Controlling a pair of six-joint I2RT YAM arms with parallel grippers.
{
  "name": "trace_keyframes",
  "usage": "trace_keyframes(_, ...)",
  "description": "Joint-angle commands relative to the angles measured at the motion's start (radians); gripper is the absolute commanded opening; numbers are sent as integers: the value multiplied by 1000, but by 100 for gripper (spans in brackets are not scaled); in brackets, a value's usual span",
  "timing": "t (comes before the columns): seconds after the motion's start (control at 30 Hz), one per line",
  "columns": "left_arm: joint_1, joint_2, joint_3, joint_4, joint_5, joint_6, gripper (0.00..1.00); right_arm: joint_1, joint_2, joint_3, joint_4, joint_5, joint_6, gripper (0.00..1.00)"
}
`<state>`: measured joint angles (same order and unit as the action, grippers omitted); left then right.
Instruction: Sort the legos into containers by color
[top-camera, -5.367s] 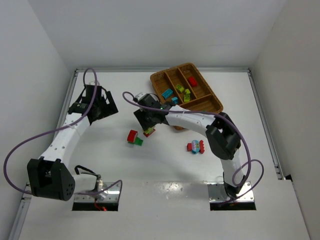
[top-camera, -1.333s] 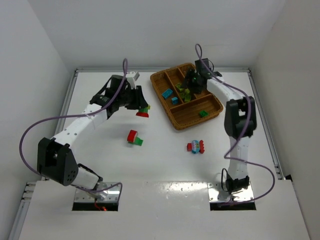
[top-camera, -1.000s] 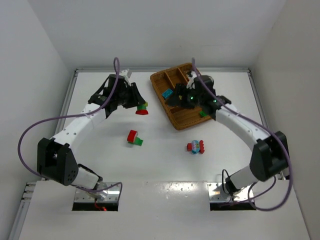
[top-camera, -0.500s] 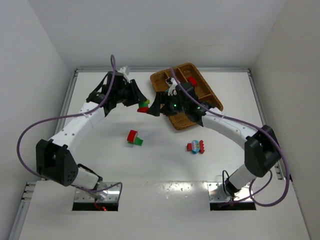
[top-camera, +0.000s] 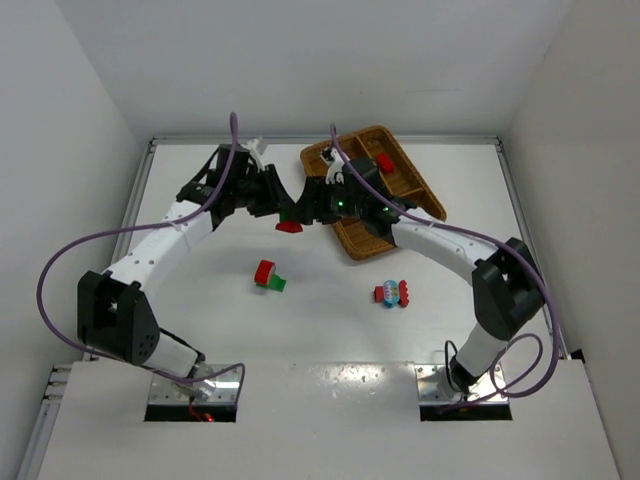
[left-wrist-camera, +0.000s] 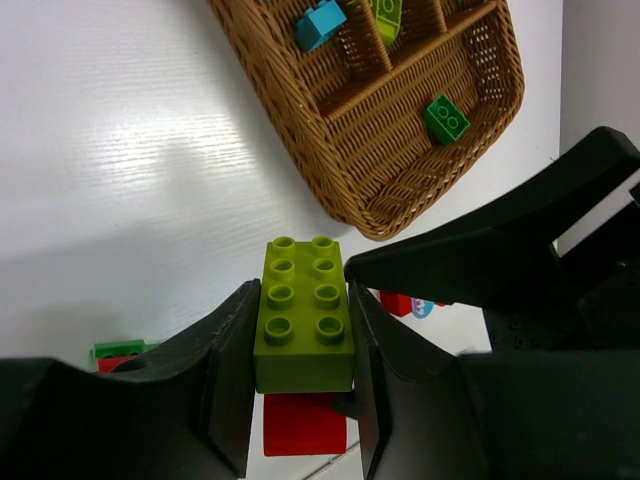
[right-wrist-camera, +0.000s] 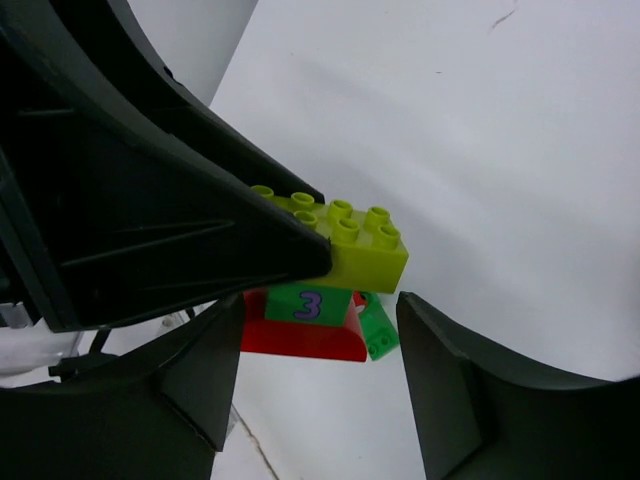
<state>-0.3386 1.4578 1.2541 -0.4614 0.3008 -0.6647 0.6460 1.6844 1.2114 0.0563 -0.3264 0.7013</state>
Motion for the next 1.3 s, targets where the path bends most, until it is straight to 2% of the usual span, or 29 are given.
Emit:
trace_keyframes(0.0,9,-13,24,13,29,5,0,7,20,39,76,-16,9,61)
trace_keyframes(0.43,18,-13,33,13,47,5,0,7,51,37,138,-78,72,52)
trace_keyframes(0.57,27,-22,33,13,47,5,0,7,51,10,201,-112,116,41)
trace_keyframes(0.77,38,-31,21,33,38,-15,0,7,60,-19,251,-155,164,40)
trace_keyframes(0.87,56,-31,10,56,90,-24,0,7,51,-19,263,-155,155,42)
trace_keyframes(1.0,66,-31,1,66,115,-24,0,7,60,-10,208,-145,130,46)
trace_keyframes(1.27,85,-31,-9,75,143,-33,0,7,60,-10,165,-99,86,46)
